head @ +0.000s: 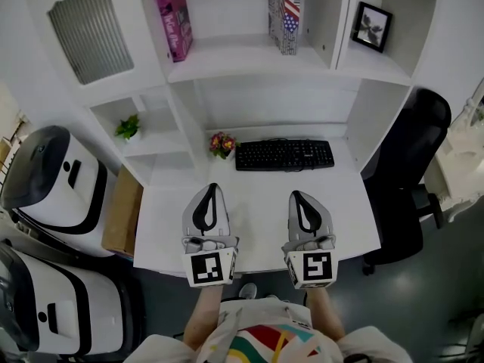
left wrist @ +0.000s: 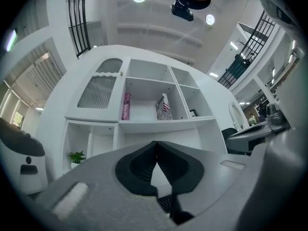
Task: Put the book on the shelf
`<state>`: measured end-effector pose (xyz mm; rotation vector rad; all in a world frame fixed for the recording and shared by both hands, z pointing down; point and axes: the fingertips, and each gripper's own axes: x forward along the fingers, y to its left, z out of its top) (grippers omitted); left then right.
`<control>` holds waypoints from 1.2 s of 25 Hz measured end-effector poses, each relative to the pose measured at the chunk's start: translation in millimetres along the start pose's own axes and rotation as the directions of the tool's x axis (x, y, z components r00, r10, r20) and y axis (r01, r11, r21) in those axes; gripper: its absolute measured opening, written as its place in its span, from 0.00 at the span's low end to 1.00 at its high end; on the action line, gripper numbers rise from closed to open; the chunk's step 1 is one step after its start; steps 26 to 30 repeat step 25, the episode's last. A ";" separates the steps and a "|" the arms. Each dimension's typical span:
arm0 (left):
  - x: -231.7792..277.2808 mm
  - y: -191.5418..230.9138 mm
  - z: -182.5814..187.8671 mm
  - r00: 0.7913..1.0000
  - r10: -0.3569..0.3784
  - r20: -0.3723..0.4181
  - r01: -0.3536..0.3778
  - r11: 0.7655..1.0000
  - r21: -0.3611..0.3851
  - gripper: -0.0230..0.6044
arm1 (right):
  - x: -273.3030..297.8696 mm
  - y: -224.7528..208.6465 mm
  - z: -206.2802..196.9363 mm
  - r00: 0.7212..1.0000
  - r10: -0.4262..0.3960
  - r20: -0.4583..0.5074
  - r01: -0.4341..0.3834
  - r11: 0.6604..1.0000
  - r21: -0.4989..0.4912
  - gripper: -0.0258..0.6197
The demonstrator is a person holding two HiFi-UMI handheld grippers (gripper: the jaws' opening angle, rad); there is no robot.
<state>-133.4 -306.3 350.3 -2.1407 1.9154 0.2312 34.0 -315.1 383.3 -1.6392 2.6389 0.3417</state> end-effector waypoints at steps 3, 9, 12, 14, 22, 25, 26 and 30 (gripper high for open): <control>0.5 0.0 2.8 1.000 0.002 0.006 -0.002 1.000 0.005 0.04 | 2.5 2.4 3.7 1.000 0.004 0.008 -0.004 1.000 -0.006 0.04; -0.5 -1.0 -1.0 1.000 0.002 -0.005 -0.002 1.000 -0.004 0.04 | 7.3 3.2 14.1 0.999 0.002 0.039 -0.002 1.000 0.001 0.04; 1.8 -1.6 3.8 1.000 -0.003 0.012 0.003 1.000 -0.003 0.04 | 8.8 2.0 15.1 0.999 -0.001 0.039 0.001 1.000 -0.003 0.04; 2.1 -2.0 4.7 1.000 -0.004 0.014 0.004 1.000 -0.007 0.04 | 9.1 0.6 15.4 0.999 -0.006 0.041 0.006 1.000 -0.002 0.04; 2.6 -0.4 2.9 1.000 -0.004 0.009 0.004 1.000 -0.018 0.04 | 11.4 -1.1 12.8 0.999 -0.011 0.031 0.010 1.000 0.005 0.04; 1.2 -1.6 2.1 1.000 -0.005 0.002 0.005 1.000 -0.021 0.04 | 11.1 -0.7 14.2 1.000 -0.008 0.031 0.008 1.000 0.000 0.04; 1.2 -1.6 2.1 1.000 -0.005 0.002 0.005 1.000 -0.021 0.04 | 11.1 -0.7 14.2 1.000 -0.008 0.031 0.008 1.000 0.000 0.04; 1.2 -1.6 2.1 1.000 -0.005 0.002 0.005 1.000 -0.021 0.04 | 11.1 -0.7 14.2 1.000 -0.008 0.031 0.008 1.000 0.000 0.04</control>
